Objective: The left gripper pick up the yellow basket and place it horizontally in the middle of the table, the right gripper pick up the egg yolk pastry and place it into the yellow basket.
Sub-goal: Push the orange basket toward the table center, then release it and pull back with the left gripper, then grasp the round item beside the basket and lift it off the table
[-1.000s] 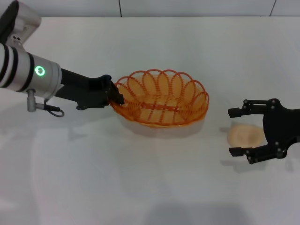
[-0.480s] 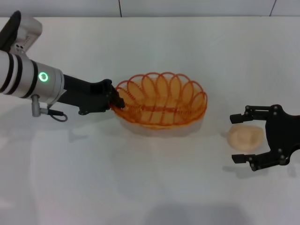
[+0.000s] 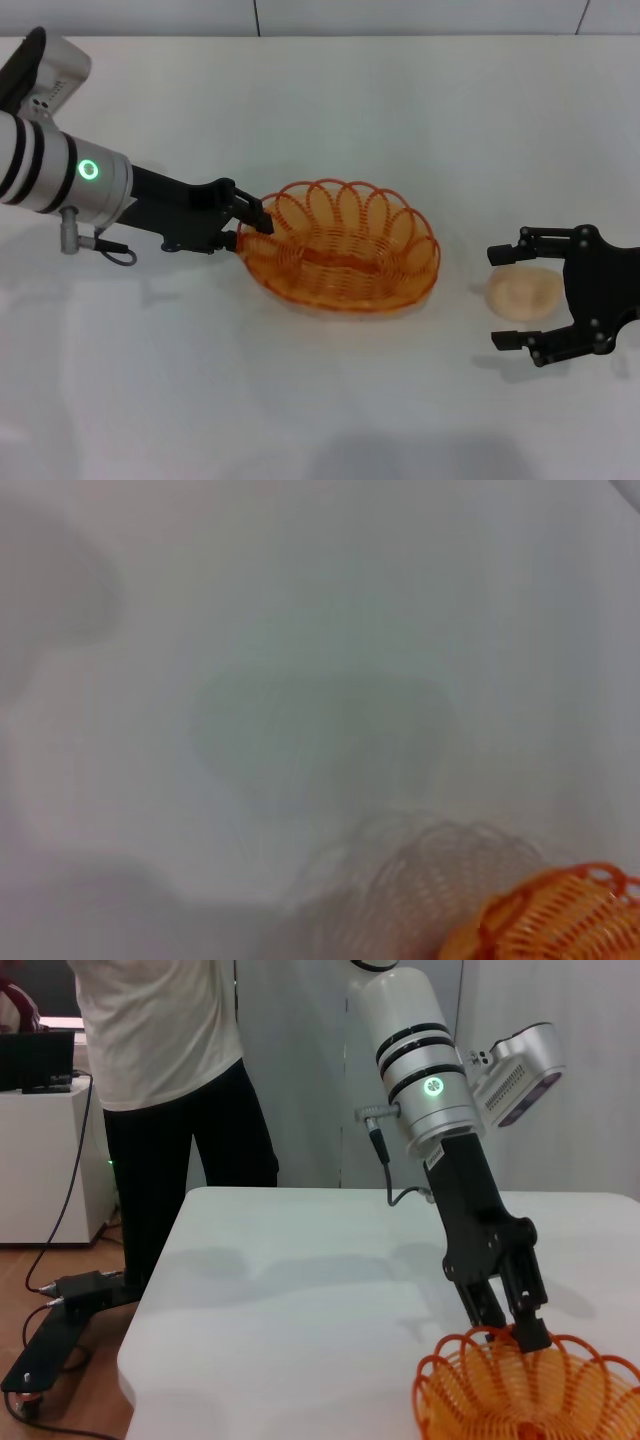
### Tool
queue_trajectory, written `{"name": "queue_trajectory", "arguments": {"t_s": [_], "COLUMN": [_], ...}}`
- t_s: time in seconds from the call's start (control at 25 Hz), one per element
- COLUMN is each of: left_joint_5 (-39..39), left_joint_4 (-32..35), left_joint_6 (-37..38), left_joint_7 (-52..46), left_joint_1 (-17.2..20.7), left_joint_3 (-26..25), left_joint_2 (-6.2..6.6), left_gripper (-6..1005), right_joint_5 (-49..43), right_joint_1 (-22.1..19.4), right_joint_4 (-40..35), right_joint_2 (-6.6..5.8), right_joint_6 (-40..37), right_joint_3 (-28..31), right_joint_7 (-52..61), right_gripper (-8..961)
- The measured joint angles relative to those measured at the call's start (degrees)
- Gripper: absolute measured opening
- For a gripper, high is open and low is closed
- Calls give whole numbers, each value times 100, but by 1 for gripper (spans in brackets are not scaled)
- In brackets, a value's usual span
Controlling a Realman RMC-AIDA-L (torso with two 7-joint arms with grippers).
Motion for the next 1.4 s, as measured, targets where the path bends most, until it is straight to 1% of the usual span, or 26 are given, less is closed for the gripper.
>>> {"name": "queue_trajectory", "arguments": {"t_s": [0.12,0.24,0.28,0.32,0.36,0.44,0.56,0.64,0.72,0.88,0.96,1.04,1.16,1.28,1.4], "left_joint_5": [7,-3,-3,-18,-18,-34,-122,-257,-396,-702,-1023,-1356,-1560,-1619,-1659], "left_joint_4": [4,17,17,20,20,53,241,357,385,368,392,378,285,336,379], "left_joint_6": [80,109,109,165,165,284,464,633,806,1097,1217,1384,1534,1805,2091], "left_joint_7": [34,60,60,149,149,330,632,1002,1499,2853,3843,4877,5930,6528,7061], "left_joint_1": [-30,-22,-22,2,2,14,36,48,55,177,320,452,536,577,642], "left_joint_3": [-2,-11,-11,-69,-69,-138,-179,-287,-518,-1135,-1391,-1439,-1450,-1453,-1457], "left_joint_2": [41,136,136,214,214,293,349,392,417,428,418,439,459,450,473], "left_gripper": [367,437,476,515,555,633,728,783,839,856,856,856,856,856,856], "right_joint_5": [4,10,10,10,11,10,11,10,11,2,-15,-20,-24,-53,-57], "right_joint_1": [7,-2,-2,-2,-2,-2,-2,0,2,-11,-53,-114,-166,-221,-263], "right_joint_4": [14,9,6,5,5,5,5,-3,-6,-65,-134,-212,-292,-427,-535], "right_joint_2": [1,0,0,-1,-1,-1,-1,-3,-10,-20,-24,-27,-28,-31,-36], "right_joint_6": [0,1,1,1,1,1,7,33,66,156,227,266,297,321,327], "right_joint_3": [0,0,0,0,2,26,57,60,62,69,70,71,71,69,67], "right_joint_7": [0,22,35,49,62,77,149,230,299,515,635,715,875,1058,1148], "right_gripper": [857,857,856,856,856,856,856,856,855,855,855,855,854,854,845]}}
